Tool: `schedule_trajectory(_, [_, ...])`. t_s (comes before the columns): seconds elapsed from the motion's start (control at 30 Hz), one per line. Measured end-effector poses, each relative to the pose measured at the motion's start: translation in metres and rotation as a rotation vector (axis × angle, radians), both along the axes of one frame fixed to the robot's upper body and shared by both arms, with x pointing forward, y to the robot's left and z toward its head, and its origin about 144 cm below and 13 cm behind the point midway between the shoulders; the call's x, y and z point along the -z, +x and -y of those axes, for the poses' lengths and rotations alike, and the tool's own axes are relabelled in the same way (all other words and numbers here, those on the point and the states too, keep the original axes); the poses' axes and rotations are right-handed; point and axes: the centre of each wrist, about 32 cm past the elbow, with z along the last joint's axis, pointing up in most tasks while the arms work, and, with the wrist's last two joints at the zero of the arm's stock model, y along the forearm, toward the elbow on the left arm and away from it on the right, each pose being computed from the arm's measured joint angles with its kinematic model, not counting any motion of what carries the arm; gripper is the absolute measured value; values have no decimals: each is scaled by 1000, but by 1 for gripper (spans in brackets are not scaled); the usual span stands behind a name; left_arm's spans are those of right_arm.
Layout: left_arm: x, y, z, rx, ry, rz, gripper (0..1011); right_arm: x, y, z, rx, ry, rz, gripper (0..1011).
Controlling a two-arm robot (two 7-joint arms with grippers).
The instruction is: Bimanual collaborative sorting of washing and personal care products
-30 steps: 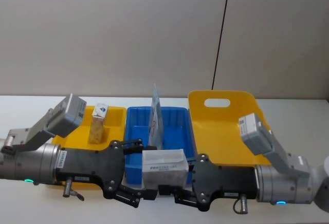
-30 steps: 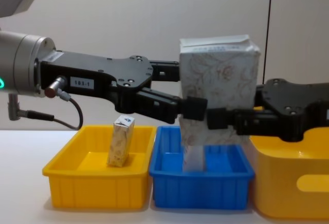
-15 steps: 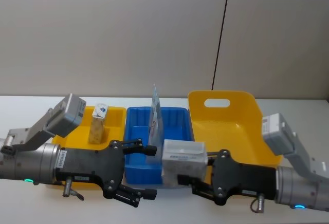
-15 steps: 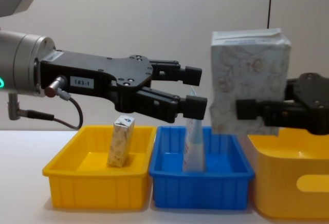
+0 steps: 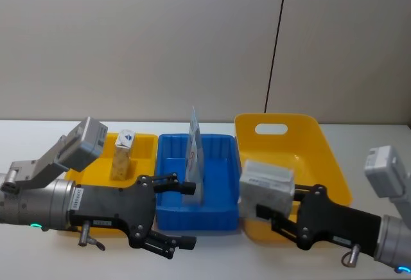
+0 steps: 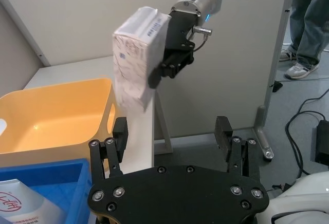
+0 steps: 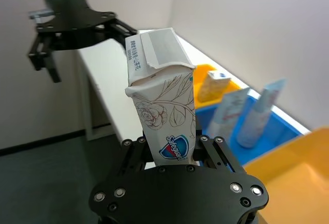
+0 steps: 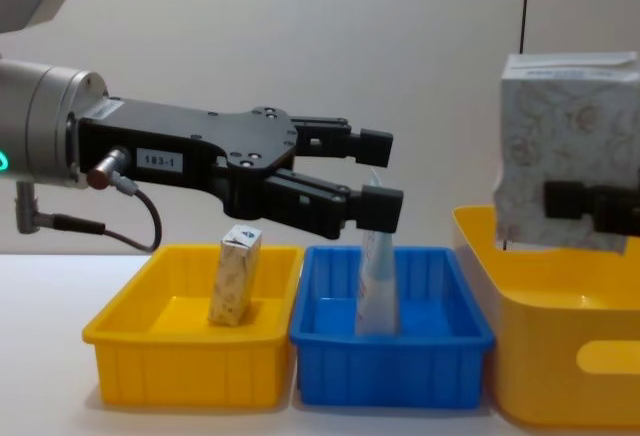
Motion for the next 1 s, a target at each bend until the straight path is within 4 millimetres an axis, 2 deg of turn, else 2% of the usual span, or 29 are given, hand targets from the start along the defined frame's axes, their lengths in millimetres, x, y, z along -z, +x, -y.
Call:
schedule_trajectory(0.5, [0, 0, 0, 0, 0, 0, 1001, 8, -23, 10, 238, 29, 20, 360])
schedule_trajectory(1.0, [0, 0, 0, 0, 0, 0, 1001, 24, -23, -1, 474, 32, 47, 361])
